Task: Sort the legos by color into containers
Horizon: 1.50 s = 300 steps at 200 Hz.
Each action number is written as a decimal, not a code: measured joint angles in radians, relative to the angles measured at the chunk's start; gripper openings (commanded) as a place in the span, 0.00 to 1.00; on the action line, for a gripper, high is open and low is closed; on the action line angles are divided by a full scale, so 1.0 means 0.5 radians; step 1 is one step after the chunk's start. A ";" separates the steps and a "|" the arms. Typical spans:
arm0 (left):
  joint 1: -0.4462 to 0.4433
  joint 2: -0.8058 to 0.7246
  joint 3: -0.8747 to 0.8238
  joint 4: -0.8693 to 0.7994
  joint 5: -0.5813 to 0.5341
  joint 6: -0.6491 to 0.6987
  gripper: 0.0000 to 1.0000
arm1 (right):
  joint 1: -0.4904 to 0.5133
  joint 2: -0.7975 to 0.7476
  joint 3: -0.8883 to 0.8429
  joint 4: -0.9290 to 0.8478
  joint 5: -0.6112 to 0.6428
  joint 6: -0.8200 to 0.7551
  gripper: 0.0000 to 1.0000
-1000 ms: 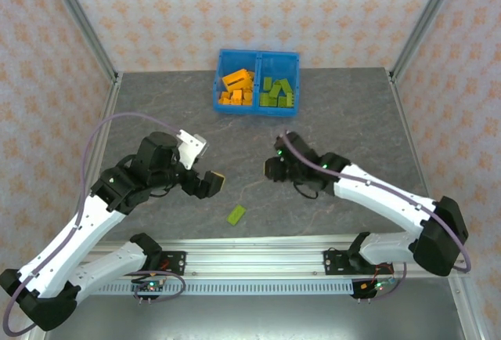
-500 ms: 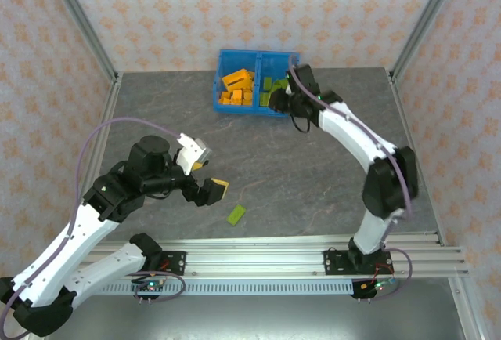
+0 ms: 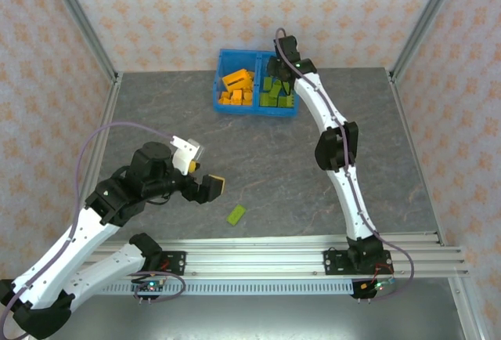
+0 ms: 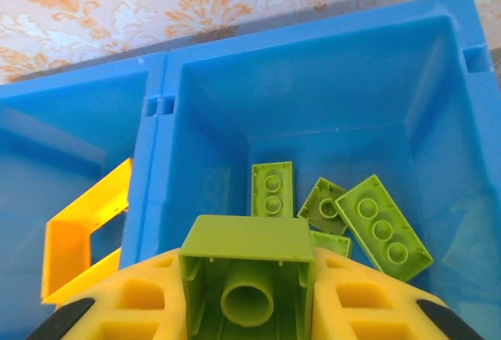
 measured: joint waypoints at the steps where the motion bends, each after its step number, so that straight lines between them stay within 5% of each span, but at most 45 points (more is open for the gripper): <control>1: 0.000 -0.001 -0.003 0.002 -0.006 -0.010 1.00 | 0.000 0.002 0.002 0.000 0.001 -0.001 0.33; 37: -0.004 0.006 -0.152 0.010 -0.130 -0.339 1.00 | -0.010 0.058 0.042 0.009 -0.018 -0.005 0.57; 96: -0.237 0.136 -0.301 0.091 -0.233 -0.529 1.00 | -0.014 -0.188 -0.028 -0.082 -0.111 -0.021 0.67; 119: -0.328 0.289 -0.327 0.160 -0.253 -0.494 0.99 | -0.014 -0.642 -0.453 -0.164 -0.224 -0.043 0.74; 164: -0.497 0.790 -0.327 0.283 -0.278 -0.311 0.99 | -0.013 -1.962 -1.815 -0.034 -0.469 -0.130 0.97; 217: -0.721 1.273 -0.301 0.448 -0.366 -0.246 0.92 | -0.009 -2.971 -3.006 0.050 -0.628 -0.026 1.00; 274: -0.894 1.589 -0.273 0.520 -0.597 -0.301 0.74 | -0.008 -3.259 -3.223 -0.249 -1.024 0.027 1.00; 300: -0.903 1.595 -0.268 0.530 -0.680 -0.322 0.59 | -0.005 -3.363 -3.243 -0.369 -1.146 0.031 1.00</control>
